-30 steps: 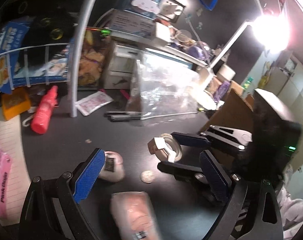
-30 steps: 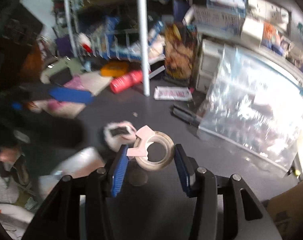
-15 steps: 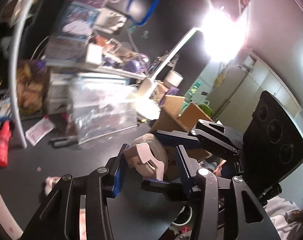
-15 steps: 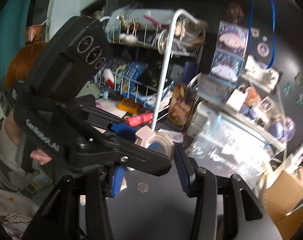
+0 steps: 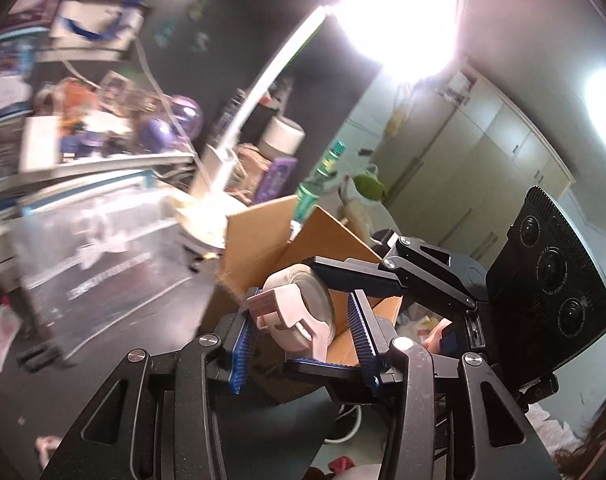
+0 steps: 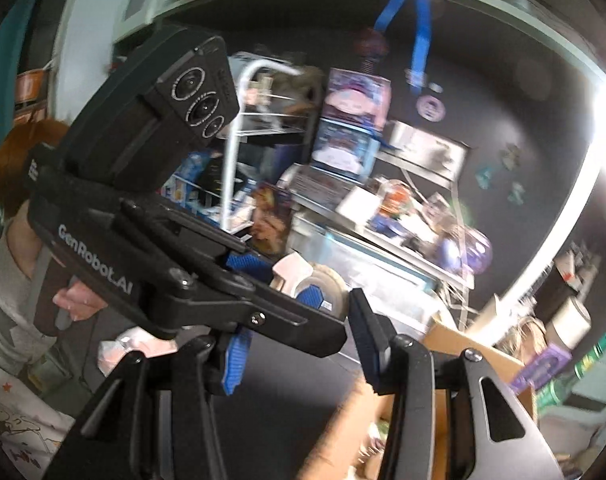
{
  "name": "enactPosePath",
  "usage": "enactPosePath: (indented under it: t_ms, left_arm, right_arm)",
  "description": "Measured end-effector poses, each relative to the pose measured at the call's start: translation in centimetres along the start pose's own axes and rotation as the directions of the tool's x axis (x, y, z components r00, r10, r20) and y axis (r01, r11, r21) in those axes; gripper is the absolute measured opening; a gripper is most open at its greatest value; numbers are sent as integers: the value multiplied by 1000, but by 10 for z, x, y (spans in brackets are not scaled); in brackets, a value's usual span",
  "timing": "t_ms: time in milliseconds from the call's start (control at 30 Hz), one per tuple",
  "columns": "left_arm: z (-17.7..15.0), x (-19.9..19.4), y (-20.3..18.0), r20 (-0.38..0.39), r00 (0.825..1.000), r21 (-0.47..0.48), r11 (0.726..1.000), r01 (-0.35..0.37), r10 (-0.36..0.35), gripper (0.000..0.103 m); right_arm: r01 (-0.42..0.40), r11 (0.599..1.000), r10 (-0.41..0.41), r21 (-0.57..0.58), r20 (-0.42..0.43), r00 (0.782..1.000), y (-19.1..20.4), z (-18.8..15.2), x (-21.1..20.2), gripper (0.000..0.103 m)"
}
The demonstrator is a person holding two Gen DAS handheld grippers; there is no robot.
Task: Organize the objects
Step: 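Grasp the tape roll with the left gripper while the right gripper releases it, then lower the tape roll into the cardboard box and open the left gripper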
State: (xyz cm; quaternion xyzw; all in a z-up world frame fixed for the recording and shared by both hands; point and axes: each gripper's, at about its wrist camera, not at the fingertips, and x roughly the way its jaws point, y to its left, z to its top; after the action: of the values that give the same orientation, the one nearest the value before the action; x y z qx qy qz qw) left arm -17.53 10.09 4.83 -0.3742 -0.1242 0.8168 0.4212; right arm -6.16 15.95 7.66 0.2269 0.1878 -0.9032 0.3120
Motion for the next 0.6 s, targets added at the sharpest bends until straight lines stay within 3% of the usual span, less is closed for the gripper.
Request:
enactPosePath:
  t_ms: [300, 600]
  left_arm:
    - [27, 85, -24, -155, 988, 29, 999, 19, -14, 38]
    - [37, 127, -34, -214, 977, 41, 999, 3, 5, 37]
  right_arm:
    - [58, 989, -45, 136, -96, 994, -68, -36, -10, 44]
    - [86, 976, -52, 198, -169, 984, -104, -56, -13, 44]
